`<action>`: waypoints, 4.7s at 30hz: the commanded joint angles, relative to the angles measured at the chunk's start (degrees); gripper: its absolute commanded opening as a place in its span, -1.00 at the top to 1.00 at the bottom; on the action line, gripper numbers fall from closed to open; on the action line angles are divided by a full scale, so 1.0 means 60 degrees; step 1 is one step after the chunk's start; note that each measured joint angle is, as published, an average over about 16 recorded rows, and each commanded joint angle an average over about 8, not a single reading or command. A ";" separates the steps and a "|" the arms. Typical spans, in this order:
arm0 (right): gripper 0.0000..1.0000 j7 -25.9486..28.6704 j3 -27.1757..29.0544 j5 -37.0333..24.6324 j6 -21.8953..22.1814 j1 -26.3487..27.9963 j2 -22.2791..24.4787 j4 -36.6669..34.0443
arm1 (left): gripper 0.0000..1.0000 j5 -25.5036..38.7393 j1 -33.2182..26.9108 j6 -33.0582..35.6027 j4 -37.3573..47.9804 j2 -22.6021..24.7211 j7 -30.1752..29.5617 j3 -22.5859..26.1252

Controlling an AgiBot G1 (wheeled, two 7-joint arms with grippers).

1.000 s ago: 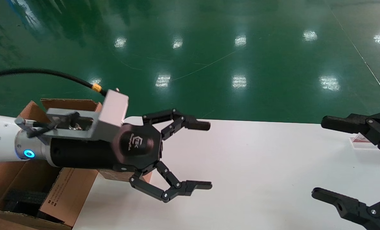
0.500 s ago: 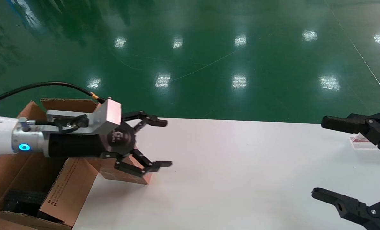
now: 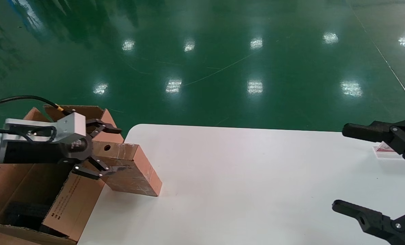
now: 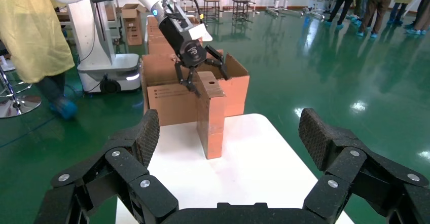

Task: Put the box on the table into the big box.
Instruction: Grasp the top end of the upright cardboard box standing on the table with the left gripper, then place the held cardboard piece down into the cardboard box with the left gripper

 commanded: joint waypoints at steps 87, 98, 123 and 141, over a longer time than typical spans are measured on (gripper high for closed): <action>1.00 -0.0002 -0.0004 0.0003 0.0001 0.0001 0.0001 0.0000 | 1.00 0.2451 -0.7777 0.0368 0.6797 0.0598 -0.1006 0.2114; 1.00 -0.0002 -0.0004 0.0003 0.0002 0.0001 0.0002 0.0000 | 1.00 0.3934 -0.9474 0.0237 0.5340 -0.1098 -0.2643 0.3036; -1.00 -0.0003 -0.0005 0.0004 0.0002 0.0001 0.0002 0.0000 | 1.00 0.3142 -0.6960 -0.2253 0.8631 -0.1262 -0.1150 0.2710; -1.00 -0.0003 -0.0006 0.0004 0.0002 0.0002 0.0002 0.0000 | 1.00 0.2502 -0.6743 -0.4328 1.0708 -0.0734 0.0909 0.2400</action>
